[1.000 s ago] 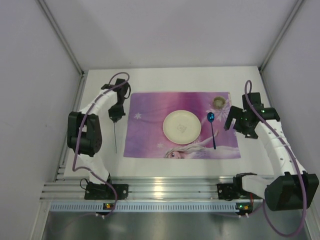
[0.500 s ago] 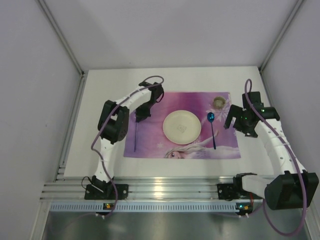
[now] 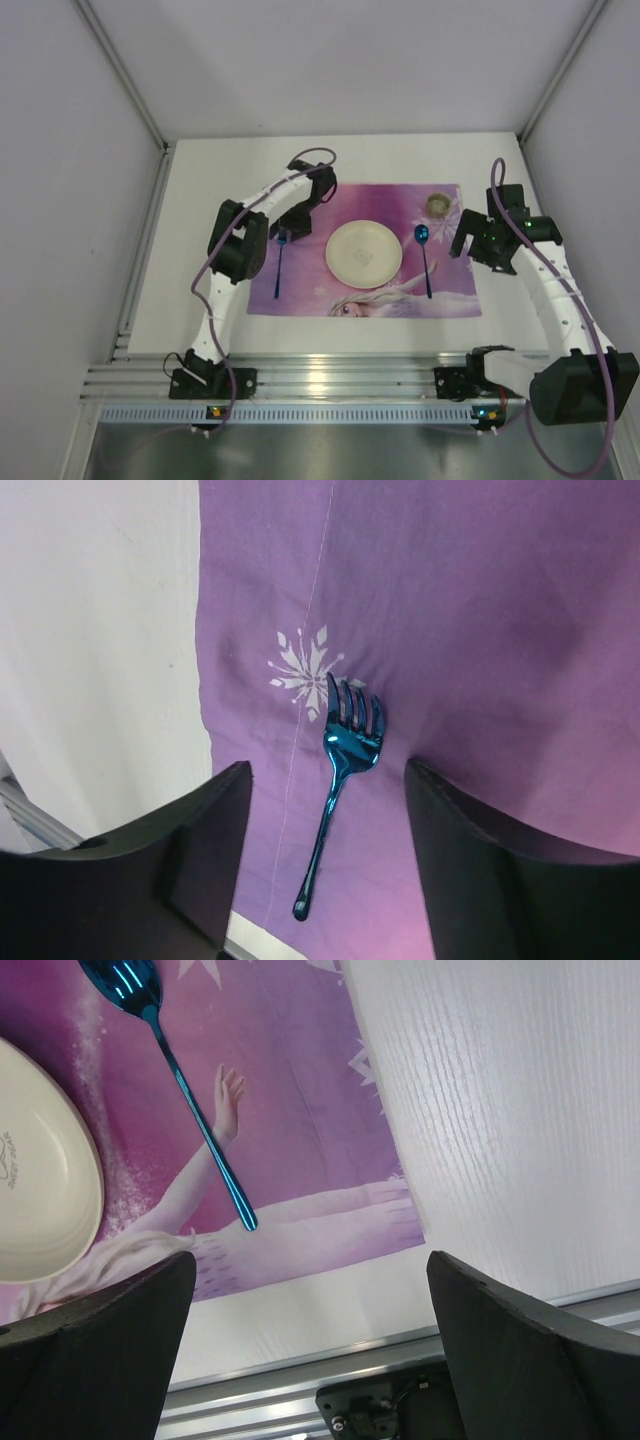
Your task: Set the dinner table for one person
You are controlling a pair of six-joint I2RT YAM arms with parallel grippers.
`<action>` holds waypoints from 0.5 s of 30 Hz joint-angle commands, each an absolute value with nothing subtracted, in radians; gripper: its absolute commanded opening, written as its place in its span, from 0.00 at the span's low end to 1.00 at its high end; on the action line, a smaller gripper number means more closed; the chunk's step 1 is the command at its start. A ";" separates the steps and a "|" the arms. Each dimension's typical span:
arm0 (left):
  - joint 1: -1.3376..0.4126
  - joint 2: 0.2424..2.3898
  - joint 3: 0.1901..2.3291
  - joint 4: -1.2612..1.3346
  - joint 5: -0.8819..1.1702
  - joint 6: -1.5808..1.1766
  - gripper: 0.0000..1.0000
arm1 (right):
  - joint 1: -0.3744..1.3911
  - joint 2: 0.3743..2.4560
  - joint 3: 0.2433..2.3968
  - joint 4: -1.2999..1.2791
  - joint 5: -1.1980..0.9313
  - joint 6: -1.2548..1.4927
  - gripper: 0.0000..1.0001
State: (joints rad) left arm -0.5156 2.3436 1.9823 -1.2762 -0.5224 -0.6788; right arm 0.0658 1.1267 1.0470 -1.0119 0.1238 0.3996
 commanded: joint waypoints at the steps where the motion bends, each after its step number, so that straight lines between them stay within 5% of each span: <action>1: -0.537 2.286 2.013 -1.308 -0.572 -0.698 0.71 | 0.078 1.129 1.065 -0.991 0.143 0.383 1.00; 9: -0.485 1.919 1.829 -1.077 -0.557 -0.506 0.81 | 0.077 1.134 1.112 -0.965 0.065 0.368 1.00; 12: -0.433 1.655 1.460 -0.597 -0.525 -0.338 0.79 | 0.078 1.098 1.112 -0.933 0.005 0.367 1.00; 14: -0.426 1.322 0.956 0.091 -0.503 -0.124 0.80 | 0.080 1.066 1.106 -0.917 -0.028 0.379 1.00; 15: -0.422 1.216 0.781 0.318 -0.515 -0.073 0.90 | 0.081 1.054 1.104 -0.917 -0.026 0.402 1.00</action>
